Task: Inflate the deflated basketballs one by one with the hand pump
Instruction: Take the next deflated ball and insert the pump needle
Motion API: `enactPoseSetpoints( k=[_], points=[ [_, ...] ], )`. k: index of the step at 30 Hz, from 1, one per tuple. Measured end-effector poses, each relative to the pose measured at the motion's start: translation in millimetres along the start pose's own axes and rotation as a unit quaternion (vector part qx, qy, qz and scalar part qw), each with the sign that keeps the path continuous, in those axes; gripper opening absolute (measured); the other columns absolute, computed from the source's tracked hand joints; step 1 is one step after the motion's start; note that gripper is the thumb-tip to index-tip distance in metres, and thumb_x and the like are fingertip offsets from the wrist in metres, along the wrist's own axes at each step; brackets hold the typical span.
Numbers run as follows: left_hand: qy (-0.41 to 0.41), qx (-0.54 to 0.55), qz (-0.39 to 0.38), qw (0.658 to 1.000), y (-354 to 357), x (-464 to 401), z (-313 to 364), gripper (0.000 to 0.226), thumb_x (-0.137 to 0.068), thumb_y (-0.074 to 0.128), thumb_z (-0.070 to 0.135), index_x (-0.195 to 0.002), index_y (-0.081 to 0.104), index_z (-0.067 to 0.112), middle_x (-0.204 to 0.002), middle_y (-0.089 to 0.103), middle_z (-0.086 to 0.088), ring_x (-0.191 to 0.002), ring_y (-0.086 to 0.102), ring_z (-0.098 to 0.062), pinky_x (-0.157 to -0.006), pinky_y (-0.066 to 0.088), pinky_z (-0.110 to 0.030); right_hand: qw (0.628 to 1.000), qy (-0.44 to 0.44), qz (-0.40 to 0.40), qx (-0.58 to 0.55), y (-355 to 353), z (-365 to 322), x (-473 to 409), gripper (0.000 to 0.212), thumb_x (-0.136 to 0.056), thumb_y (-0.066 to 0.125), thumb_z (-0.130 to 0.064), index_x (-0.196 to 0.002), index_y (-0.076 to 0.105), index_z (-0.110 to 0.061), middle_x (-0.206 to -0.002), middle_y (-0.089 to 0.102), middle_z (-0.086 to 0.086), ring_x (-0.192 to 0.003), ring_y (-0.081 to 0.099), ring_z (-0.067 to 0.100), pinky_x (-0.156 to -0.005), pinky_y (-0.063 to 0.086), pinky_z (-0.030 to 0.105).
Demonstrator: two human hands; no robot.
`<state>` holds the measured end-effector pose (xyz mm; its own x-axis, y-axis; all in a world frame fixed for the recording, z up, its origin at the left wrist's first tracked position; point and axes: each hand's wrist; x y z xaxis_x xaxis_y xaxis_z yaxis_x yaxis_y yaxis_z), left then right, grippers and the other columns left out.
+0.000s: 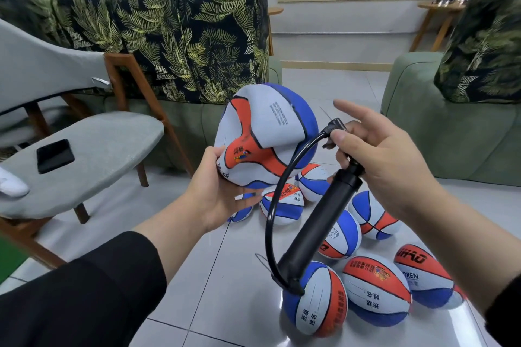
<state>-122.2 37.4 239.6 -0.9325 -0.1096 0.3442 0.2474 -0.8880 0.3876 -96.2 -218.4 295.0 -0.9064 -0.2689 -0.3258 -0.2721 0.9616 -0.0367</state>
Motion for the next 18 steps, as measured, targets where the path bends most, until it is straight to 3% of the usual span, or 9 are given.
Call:
enactPoseSetpoints(
  k=[5,9,11,14,16,18],
  points=[
    [-0.002,0.006,-0.030,1.000,-2.7,-2.0,-5.3,0.052,-0.089,0.048,0.043,-0.129,0.065,0.013,-0.138,0.064,-0.019,-0.131,0.059,-0.040,-0.107,0.047,-0.059,0.999,0.010,-0.051,0.007,1.9,-2.3,3.5,0.037,-0.099,0.062,-0.009,-0.130,0.065,-0.029,-0.073,0.057,-0.003,-0.067,0.049,0.019,-0.062,0.047,0.023],
    [0.005,0.042,-0.031,0.999,-4.4,-4.0,-2.4,0.060,-0.089,0.050,0.033,-0.143,0.057,0.007,-0.141,0.061,-0.023,-0.130,0.060,-0.041,-0.090,0.057,-0.054,0.998,0.038,-0.053,-0.001,2.3,-0.3,6.0,0.035,-0.098,0.063,-0.010,-0.127,0.070,-0.027,-0.076,0.058,0.000,-0.067,0.047,0.019,-0.075,0.056,0.057],
    [0.004,0.021,-0.029,0.999,-3.2,-3.6,-0.9,0.056,-0.092,0.057,0.038,-0.140,0.061,0.008,-0.137,0.063,-0.025,-0.125,0.064,-0.042,-0.087,0.058,-0.053,0.997,0.048,-0.062,0.013,2.2,0.9,7.5,0.036,-0.098,0.063,-0.011,-0.128,0.070,-0.029,-0.077,0.057,0.004,-0.068,0.047,0.019,-0.079,0.055,0.065],
    [-0.013,-0.021,-0.036,0.999,-0.7,-2.1,-4.5,0.066,-0.085,0.064,0.067,-0.134,0.067,0.023,-0.127,0.072,-0.015,-0.118,0.069,-0.036,-0.093,0.057,-0.055,0.996,0.034,-0.076,0.045,3.1,1.3,9.4,0.036,-0.098,0.063,-0.011,-0.128,0.069,-0.030,-0.076,0.053,0.010,-0.067,0.048,0.015,-0.069,0.058,0.039],
    [0.001,-0.018,-0.037,0.999,0.2,-2.0,-5.5,0.066,-0.085,0.066,0.062,-0.139,0.063,0.024,-0.128,0.072,-0.013,-0.117,0.070,-0.036,-0.098,0.055,-0.059,0.995,0.029,-0.083,0.051,3.8,1.6,9.8,0.033,-0.098,0.063,-0.010,-0.127,0.067,-0.027,-0.070,0.053,0.003,-0.066,0.049,0.014,-0.065,0.055,0.036],
    [0.024,-0.016,-0.024,0.999,0.8,-1.6,-4.1,0.059,-0.091,0.065,0.055,-0.140,0.061,0.024,-0.126,0.073,-0.013,-0.113,0.071,-0.037,-0.094,0.057,-0.057,0.996,0.030,-0.079,0.035,3.9,2.2,9.6,0.026,-0.097,0.063,-0.007,-0.120,0.065,-0.018,-0.066,0.055,-0.005,-0.063,0.048,0.014,-0.061,0.054,0.032]
  ],
)
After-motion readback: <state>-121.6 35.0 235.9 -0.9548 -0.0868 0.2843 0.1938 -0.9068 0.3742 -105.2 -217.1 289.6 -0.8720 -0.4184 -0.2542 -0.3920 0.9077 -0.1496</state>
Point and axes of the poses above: each hand's wrist, its own x-axis away from the middle knuckle, its own y-axis out of the palm, z = x × y
